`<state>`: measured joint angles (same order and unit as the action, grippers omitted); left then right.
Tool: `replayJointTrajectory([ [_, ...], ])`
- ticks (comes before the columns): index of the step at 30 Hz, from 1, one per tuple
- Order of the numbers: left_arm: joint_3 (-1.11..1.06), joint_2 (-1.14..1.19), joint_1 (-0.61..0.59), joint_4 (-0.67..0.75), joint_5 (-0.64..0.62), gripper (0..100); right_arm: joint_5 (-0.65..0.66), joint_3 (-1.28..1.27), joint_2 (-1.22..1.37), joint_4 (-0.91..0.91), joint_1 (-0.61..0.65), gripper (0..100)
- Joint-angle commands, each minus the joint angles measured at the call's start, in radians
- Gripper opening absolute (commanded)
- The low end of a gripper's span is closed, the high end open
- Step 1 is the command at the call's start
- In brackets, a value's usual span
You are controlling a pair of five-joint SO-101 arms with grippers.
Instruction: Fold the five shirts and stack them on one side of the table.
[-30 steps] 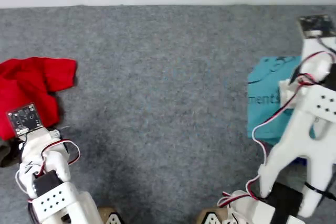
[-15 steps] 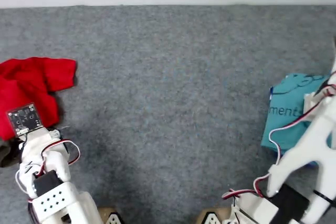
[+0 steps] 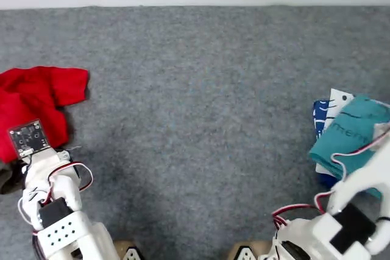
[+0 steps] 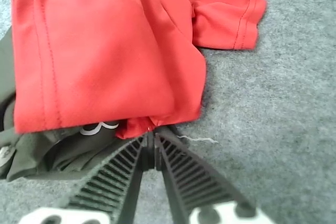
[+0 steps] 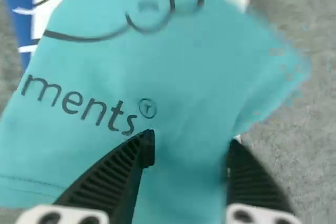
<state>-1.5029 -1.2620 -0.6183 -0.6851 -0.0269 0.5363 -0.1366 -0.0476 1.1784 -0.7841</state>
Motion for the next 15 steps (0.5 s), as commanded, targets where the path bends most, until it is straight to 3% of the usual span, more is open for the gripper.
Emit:
replayJointTrajectory([
  [1,0.007,-0.012,0.006,0.025,0.017,2,0.005,0.126,-0.004,0.035,-0.033,35.1],
  [7,0.007,-0.012,0.008,0.025,0.017,2,0.002,0.304,-0.005,0.292,0.008,27.6],
  [12,-0.002,-0.015,0.034,0.025,0.02,2,0.002,0.331,-0.004,0.464,0.088,1.9],
  [15,-0.002,-0.015,0.034,0.025,0.02,2,-0.072,0.313,0.008,0.515,0.114,4.4],
])
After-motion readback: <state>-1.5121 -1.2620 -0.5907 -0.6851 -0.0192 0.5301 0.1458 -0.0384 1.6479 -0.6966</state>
